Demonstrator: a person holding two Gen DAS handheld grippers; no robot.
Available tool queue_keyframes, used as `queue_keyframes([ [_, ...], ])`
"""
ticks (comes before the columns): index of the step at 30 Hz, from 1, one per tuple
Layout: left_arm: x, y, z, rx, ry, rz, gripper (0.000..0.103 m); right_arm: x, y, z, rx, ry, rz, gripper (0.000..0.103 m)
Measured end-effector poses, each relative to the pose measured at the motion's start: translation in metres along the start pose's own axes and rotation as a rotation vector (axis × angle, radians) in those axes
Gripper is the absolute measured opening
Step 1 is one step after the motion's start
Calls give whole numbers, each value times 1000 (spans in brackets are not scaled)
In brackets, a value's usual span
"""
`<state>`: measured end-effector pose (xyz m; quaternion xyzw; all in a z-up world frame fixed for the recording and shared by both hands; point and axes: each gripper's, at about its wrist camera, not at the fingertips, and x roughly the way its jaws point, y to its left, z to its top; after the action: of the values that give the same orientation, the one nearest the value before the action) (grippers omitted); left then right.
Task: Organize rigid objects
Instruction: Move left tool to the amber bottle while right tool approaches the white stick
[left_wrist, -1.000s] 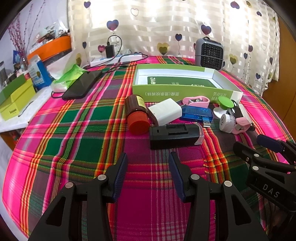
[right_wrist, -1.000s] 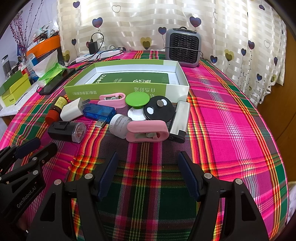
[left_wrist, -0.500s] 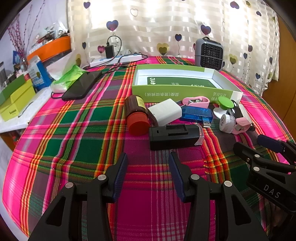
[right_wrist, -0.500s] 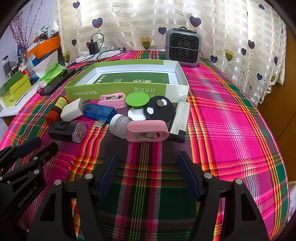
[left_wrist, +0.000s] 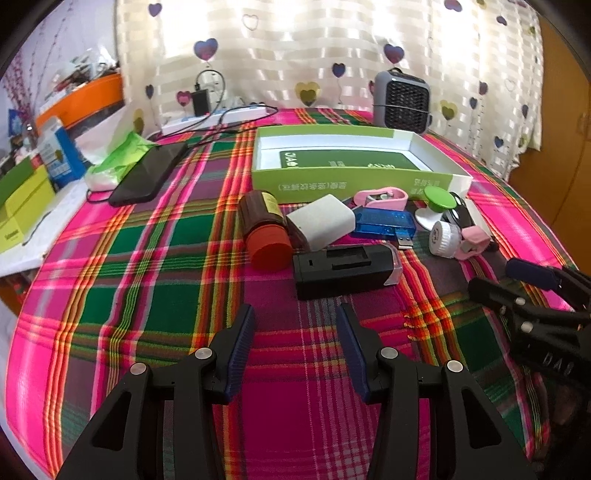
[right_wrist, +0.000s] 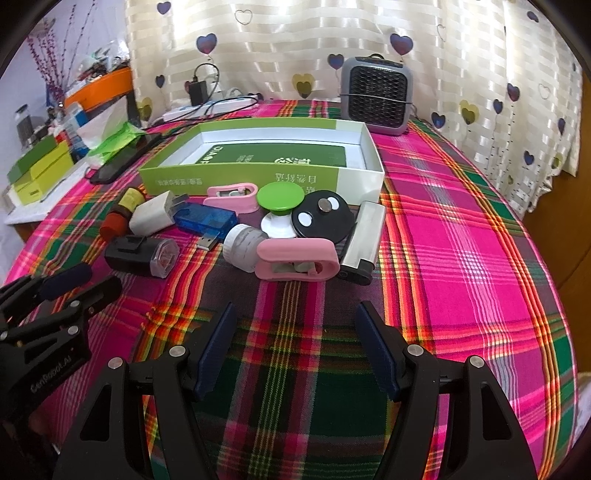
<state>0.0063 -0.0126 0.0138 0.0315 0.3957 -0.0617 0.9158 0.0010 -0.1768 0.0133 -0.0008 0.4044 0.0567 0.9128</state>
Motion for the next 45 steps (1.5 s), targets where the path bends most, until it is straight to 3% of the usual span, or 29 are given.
queue_keyframes([
  [7, 3, 15, 4, 9, 10, -74, 44, -7, -35, 6, 75, -27, -34, 67],
  [15, 1, 22, 14, 11, -19, -164, 44, -8, -52, 18, 46, -42, 39, 67],
  [25, 11, 42, 30, -90, -9, -163, 44, -4, -66, 25, 98, -28, 69, 67],
  [35, 28, 46, 45, -91, 8, -144, 44, 6, -72, 42, 119, -3, 19, 67],
  [38, 35, 47, 47, -97, 29, -130, 44, 16, -68, 46, 98, 24, -26, 67],
  [45, 44, 49, 49, -102, 59, -115, 44, 32, -64, 49, 86, 83, -37, 67],
])
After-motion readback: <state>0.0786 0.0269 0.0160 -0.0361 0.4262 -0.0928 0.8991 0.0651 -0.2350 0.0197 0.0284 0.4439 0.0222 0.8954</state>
